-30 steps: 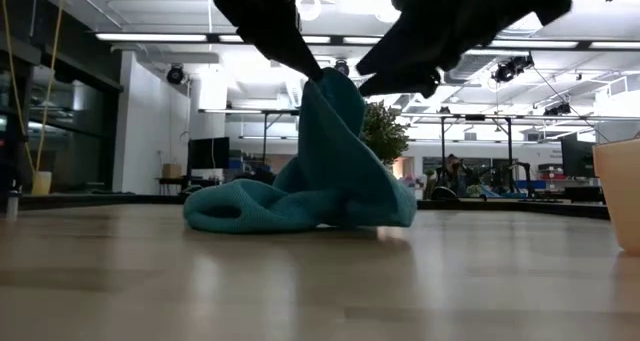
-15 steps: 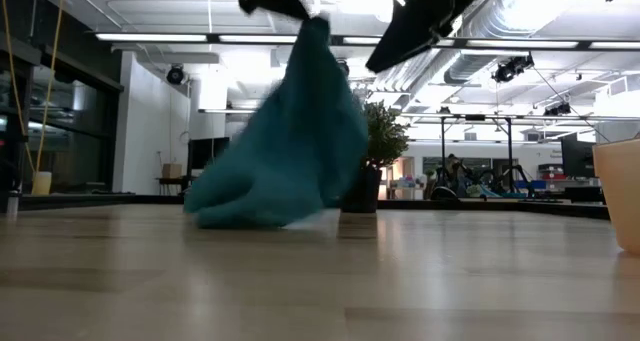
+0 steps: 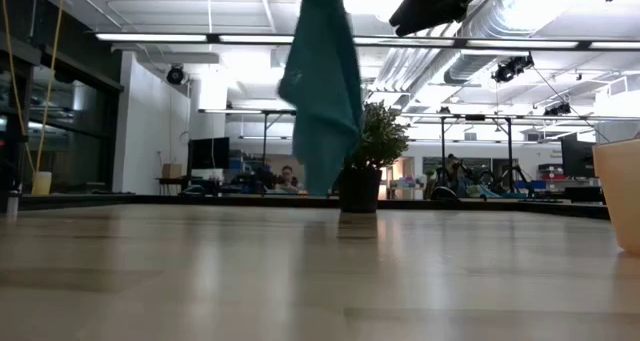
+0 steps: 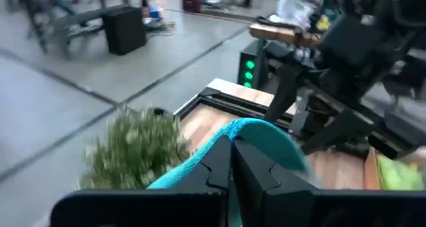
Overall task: Fold microfiber towels
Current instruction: Fold the blue microfiber towel
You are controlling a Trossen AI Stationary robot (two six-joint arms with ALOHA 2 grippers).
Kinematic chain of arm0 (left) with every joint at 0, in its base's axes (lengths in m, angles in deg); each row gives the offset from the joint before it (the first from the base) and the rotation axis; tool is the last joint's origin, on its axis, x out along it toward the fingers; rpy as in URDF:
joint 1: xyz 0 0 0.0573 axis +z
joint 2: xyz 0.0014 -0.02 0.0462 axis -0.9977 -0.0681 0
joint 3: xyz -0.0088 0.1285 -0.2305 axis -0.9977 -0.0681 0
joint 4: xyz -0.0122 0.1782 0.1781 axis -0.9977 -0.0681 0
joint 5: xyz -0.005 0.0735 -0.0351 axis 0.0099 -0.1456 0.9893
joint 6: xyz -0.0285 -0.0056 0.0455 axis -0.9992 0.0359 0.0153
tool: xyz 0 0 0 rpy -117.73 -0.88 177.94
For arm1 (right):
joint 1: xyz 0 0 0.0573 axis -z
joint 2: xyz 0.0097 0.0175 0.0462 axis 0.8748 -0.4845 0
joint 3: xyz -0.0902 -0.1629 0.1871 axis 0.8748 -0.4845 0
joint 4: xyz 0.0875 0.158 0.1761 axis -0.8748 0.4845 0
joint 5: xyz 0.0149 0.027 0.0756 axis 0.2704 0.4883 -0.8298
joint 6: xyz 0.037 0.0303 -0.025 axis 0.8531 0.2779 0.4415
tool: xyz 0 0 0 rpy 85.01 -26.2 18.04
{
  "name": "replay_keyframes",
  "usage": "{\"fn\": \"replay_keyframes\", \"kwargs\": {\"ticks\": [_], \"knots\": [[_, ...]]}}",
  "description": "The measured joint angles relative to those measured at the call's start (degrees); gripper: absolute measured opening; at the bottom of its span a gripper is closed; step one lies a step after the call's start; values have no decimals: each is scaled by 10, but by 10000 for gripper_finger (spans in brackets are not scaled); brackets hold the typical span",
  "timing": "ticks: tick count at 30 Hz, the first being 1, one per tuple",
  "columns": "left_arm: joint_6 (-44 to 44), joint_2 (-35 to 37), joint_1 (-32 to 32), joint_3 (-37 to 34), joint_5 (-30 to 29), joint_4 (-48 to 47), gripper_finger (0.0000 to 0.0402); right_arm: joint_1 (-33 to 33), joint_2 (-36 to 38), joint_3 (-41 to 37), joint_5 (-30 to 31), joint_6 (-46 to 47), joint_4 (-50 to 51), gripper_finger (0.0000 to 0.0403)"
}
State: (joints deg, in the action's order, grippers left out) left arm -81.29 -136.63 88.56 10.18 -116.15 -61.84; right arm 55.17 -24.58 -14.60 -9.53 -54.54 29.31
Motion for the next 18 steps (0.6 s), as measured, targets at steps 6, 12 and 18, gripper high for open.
{"fn": "replay_keyframes", "kwargs": {"ticks": [6, 12, 18], "knots": [[-209, 41, -78, -158, -97, 138, 0, 0, 0, 0, -33, 10, 6, 215], [-384, 50, -147, -228, -96, 364, 0, 0, 1, 0, -34, 9, 11, 215], [-372, 51, -131, -180, 24, 340, 0, 4, 1, 0, -38, 9, 13, 215]]}}
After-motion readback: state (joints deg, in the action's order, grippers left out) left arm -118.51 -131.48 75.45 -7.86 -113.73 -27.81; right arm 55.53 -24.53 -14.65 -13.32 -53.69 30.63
